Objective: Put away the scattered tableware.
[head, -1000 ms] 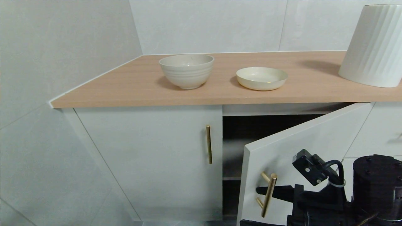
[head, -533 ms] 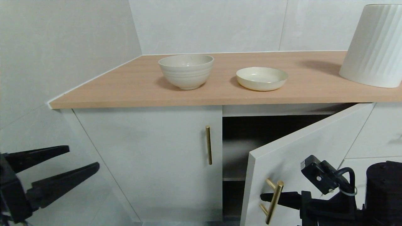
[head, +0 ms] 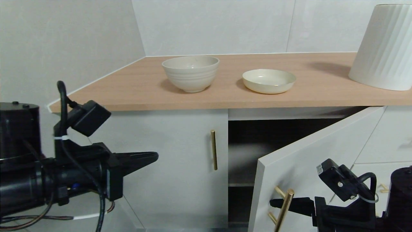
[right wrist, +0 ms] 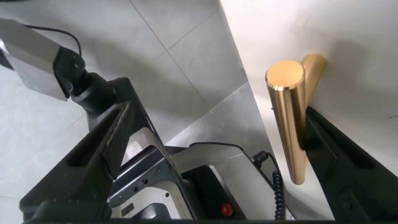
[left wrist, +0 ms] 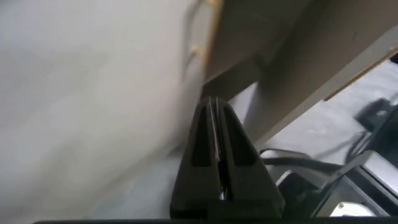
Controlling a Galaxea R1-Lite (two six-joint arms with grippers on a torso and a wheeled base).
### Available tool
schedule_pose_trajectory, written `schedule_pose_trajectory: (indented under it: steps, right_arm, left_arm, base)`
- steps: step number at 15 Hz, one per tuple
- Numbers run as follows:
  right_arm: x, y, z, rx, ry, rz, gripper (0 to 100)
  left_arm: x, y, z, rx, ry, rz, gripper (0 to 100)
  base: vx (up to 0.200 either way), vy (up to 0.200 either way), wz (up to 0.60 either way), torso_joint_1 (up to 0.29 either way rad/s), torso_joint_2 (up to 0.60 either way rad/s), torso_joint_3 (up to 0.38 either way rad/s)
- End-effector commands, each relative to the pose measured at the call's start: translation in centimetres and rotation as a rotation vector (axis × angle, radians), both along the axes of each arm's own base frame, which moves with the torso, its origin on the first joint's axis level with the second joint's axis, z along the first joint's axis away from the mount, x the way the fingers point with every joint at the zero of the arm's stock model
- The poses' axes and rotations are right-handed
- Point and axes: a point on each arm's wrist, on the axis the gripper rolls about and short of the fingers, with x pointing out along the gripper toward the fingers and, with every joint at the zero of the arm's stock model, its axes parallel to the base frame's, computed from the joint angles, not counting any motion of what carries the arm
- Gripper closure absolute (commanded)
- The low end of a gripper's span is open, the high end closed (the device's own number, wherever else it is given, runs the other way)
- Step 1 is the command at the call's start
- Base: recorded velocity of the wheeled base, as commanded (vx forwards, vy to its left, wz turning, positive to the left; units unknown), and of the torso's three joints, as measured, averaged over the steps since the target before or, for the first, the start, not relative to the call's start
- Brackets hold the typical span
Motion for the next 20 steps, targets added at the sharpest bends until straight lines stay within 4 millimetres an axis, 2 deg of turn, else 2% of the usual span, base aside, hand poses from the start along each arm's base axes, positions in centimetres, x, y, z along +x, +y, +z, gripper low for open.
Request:
schedule_pose_trajectory:
  steps: [1, 3, 5, 7, 10, 11, 13, 16, 20]
  right_arm:
    - [-0.1, -0.1, 0.1, 0.004, -0.005, -0.003, 0]
    - [-0.1, -0.1, 0.1, 0.004, -0.005, -0.003, 0]
    - [0.0, -0.1, 0.0, -0.004, 0.001, -0.003, 0]
    - [0.0, 0.0, -0.1, -0.007, 0.004, -0.003, 0]
    - [0.0, 0.0, -0.1, -0.008, 0.005, -0.003, 0]
    - [0.0, 0.0, -0.1, -0.008, 0.005, -0.003, 0]
    - [0.0, -0.1, -0.2, -0.012, 0.007, -0.004, 0]
    - [0.0, -0.1, -0.2, -0.012, 0.007, -0.004, 0]
    - [0.1, 0.0, -0.3, -0.016, 0.008, -0.003, 0]
  left_arm:
    - [3.2, -2.9, -2.4, -0.045, 0.055, -0.031, 100]
    - [4.4, -5.0, -3.8, -0.100, -0.006, -0.051, 100]
    - [4.7, -7.6, -5.5, -0.097, 0.009, -0.071, 100]
    - [4.9, -8.8, -5.6, -0.122, 0.033, -0.098, 100]
    - [4.6, -9.5, -5.3, -0.183, 0.069, -0.238, 100]
    - [4.6, -9.5, -5.3, -0.183, 0.069, -0.238, 100]
    - [6.4, -11.0, -5.5, -0.234, 0.060, -0.260, 100]
    - [6.6, -12.0, -7.0, -0.213, 0.101, -0.273, 100]
    - [6.5, -13.3, -7.1, -0.211, 0.102, -0.287, 100]
  base:
    - [0.000, 0.000, 0.00, 0.000, 0.00, 0.000]
    - [0.000, 0.000, 0.00, 0.000, 0.00, 0.000]
    - [0.000, 0.000, 0.00, 0.000, 0.00, 0.000]
    - [0.000, 0.000, 0.00, 0.000, 0.00, 0.000]
    - [0.000, 0.000, 0.00, 0.000, 0.00, 0.000]
    - [0.000, 0.000, 0.00, 0.000, 0.00, 0.000]
    - [0.000, 0.000, 0.00, 0.000, 0.00, 0.000]
    - [0.000, 0.000, 0.00, 0.000, 0.00, 0.000]
    - [0.000, 0.000, 0.00, 0.000, 0.00, 0.000]
